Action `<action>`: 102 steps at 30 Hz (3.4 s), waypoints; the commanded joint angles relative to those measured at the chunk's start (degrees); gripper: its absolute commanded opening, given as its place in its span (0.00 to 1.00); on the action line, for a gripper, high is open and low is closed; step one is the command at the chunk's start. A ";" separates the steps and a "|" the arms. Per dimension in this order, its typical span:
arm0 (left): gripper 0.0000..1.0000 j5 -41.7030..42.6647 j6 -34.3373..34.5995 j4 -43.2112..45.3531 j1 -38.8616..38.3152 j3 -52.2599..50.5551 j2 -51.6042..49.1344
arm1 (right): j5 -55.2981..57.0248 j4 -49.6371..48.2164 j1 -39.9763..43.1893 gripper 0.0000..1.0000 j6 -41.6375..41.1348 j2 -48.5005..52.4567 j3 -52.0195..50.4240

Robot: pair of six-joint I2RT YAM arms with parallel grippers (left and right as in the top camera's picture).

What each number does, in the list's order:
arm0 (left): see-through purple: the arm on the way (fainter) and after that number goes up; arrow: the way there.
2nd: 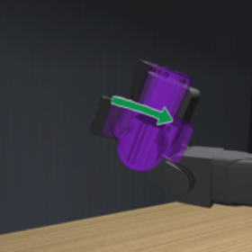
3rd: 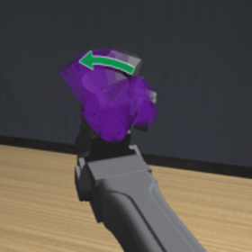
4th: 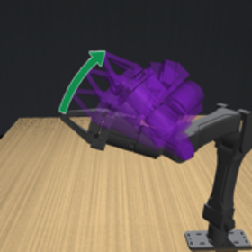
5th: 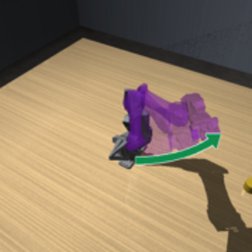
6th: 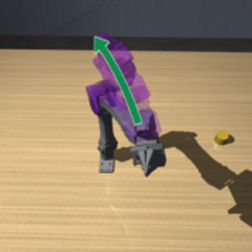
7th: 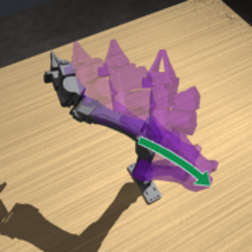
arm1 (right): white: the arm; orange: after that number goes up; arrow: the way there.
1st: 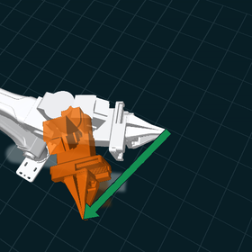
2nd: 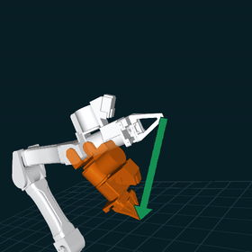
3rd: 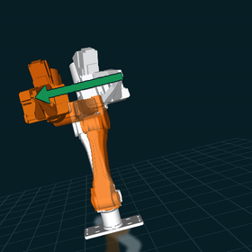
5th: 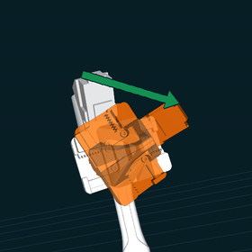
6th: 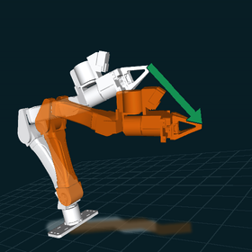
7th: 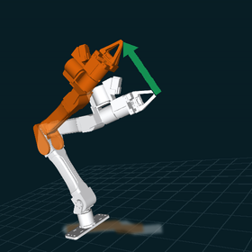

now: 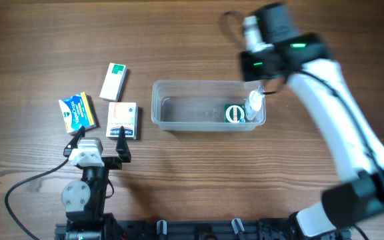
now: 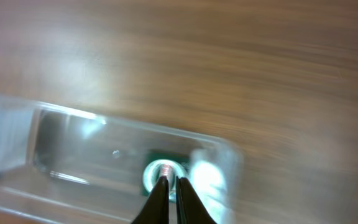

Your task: Pack container

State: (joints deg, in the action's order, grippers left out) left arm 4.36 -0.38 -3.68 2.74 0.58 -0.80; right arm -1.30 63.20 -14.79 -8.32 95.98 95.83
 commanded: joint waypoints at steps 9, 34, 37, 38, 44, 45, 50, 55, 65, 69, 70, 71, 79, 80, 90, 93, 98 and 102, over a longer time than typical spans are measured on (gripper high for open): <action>1.00 0.70 -0.87 -0.26 0.00 -0.26 0.37 | 0.35 8.55 15.52 0.80 -1.27 -8.09 1.25; 1.00 4.42 1.42 2.91 0.00 -0.26 0.37 | 0.35 7.98 15.52 1.00 -1.25 -8.04 1.25; 1.00 14.84 5.77 1.29 0.00 -0.26 0.37 | 0.35 7.98 15.52 1.00 -1.25 -8.04 1.25; 1.00 15.06 5.73 1.07 0.00 -0.26 0.35 | 0.35 7.98 15.52 1.00 -1.22 -8.04 1.25; 1.00 16.24 16.17 6.10 0.00 0.44 0.33 | 0.35 7.98 15.52 1.00 -1.25 -8.04 1.25; 1.00 16.28 18.82 4.33 0.00 1.44 0.20 | 0.35 7.98 15.52 1.00 -1.22 -8.04 1.25; 1.00 16.63 18.60 -6.88 0.00 10.14 -5.31 | 0.35 7.98 15.52 1.00 -1.25 -8.04 1.25; 1.00 16.33 12.55 -14.60 0.00 24.24 -21.94 | 0.35 7.98 15.52 1.00 -1.25 -8.04 1.25; 1.00 13.07 7.08 -36.17 0.00 53.99 -60.46 | 0.35 7.98 15.52 1.00 -1.25 -8.04 1.25; 1.00 13.66 6.97 -35.78 0.02 54.95 -66.73 | 0.35 7.98 15.52 1.00 -1.22 -8.04 1.25; 1.00 13.20 6.97 -35.76 0.00 54.95 -67.52 | 0.35 7.98 15.52 1.00 -1.25 -8.04 1.25; 1.00 11.56 6.97 -35.78 0.00 54.95 -68.63 | 0.35 7.98 15.52 1.00 -1.25 -8.04 1.25; 1.00 3.67 6.56 -37.31 -0.11 54.93 -76.46 | 0.35 7.98 15.52 1.00 -1.25 -8.04 1.25; 1.00 3.63 6.43 -37.31 -0.24 54.93 -77.31 | 0.35 7.98 15.52 1.00 -1.25 -8.04 1.25; 1.00 3.52 1.73 -34.32 -0.39 54.93 -86.77 | 0.35 7.98 15.52 1.00 -1.25 -8.04 1.25; 1.00 3.45 -1.66 -33.03 -0.39 54.93 -88.61 | 0.35 7.98 15.52 1.00 -1.25 -8.04 1.25; 1.00 3.43 -2.54 -31.63 -0.44 54.93 -89.77 | 0.35 7.98 15.52 1.00 -1.25 -8.04 1.25; 1.00 3.43 -3.96 -30.73 -1.03 54.90 -90.88 | 0.35 7.98 15.52 1.00 -1.25 -8.04 1.25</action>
State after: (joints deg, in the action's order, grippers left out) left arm 8.32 -1.83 -35.14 2.59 54.50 -90.35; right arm -1.06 71.31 0.75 -9.34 88.38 96.14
